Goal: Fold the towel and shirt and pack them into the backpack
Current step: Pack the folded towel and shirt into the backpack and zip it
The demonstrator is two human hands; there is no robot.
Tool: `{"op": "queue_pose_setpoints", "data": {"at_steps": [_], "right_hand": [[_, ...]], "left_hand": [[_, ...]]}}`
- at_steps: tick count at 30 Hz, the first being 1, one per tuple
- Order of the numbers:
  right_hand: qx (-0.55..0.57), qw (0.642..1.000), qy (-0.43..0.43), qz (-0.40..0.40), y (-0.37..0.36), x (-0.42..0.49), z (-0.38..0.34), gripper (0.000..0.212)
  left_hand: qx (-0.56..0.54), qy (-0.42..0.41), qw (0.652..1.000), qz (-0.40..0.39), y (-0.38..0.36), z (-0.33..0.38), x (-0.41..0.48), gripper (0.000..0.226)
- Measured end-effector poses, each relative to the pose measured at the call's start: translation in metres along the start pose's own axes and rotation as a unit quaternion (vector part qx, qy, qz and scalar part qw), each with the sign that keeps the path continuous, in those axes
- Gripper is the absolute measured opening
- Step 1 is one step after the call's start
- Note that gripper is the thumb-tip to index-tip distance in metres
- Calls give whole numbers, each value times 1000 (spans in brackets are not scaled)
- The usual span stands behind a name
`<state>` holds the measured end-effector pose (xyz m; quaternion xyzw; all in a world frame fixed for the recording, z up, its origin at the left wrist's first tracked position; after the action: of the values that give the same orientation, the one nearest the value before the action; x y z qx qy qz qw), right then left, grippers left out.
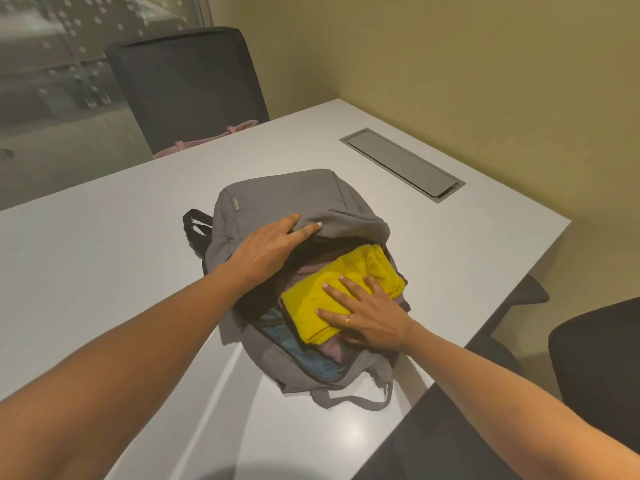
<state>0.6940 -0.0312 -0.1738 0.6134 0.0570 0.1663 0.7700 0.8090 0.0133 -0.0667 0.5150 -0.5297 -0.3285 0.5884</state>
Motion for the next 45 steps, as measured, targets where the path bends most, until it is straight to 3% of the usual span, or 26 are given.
{"op": "queue_pose_setpoints", "data": {"at_steps": [3,6,11,15,20,23,26,28,33,36,38,41,45], "right_hand": [[16,996,-64,52,12,16,4,40],[62,980,-163,92,24,41,7,41],[100,963,-244,59,8,65,-18,39],[81,970,-226,23,-5,54,-26,55],[132,972,-187,60,20,48,-13,60],[47,990,-131,21,9,37,-6,76],[8,994,-110,-24,-9,31,1,95],[9,995,-97,-3,-7,38,0,91],[66,975,-112,179,33,59,25,71],[50,962,-102,249,63,71,31,45],[29,968,-58,242,62,78,26,37],[13,987,3,163,25,74,16,42],[57,994,-40,88,-10,63,8,53]], "left_hand": [[6,-43,999,24,8,6,6,55],[-6,-55,998,29,18,5,17,49],[-12,-40,999,17,23,-9,24,47],[-41,7,999,6,17,-37,31,54],[-23,46,999,-17,3,-55,41,57],[29,62,997,-41,-2,-54,42,56],[100,66,988,-100,-13,-52,38,68],[112,78,982,-127,-20,-55,32,76],[93,72,986,-117,-23,-61,32,78],[76,50,993,-79,-18,-62,36,71],[69,46,993,-84,-20,-65,36,69],[55,41,993,-92,-21,-67,34,76],[55,46,992,-108,-22,-67,34,78]]}}
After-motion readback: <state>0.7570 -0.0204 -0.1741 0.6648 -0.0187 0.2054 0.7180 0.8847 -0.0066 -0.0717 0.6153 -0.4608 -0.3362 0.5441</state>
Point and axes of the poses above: each hand's wrist, its own x-axis towards the middle knuckle, its own y-axis out of the back of the hand, z = x × y, the point moved 9 cm from there along x, towards the middle knuckle, and after that the axes turned 3 degrees about x, right-handed, at the moved point
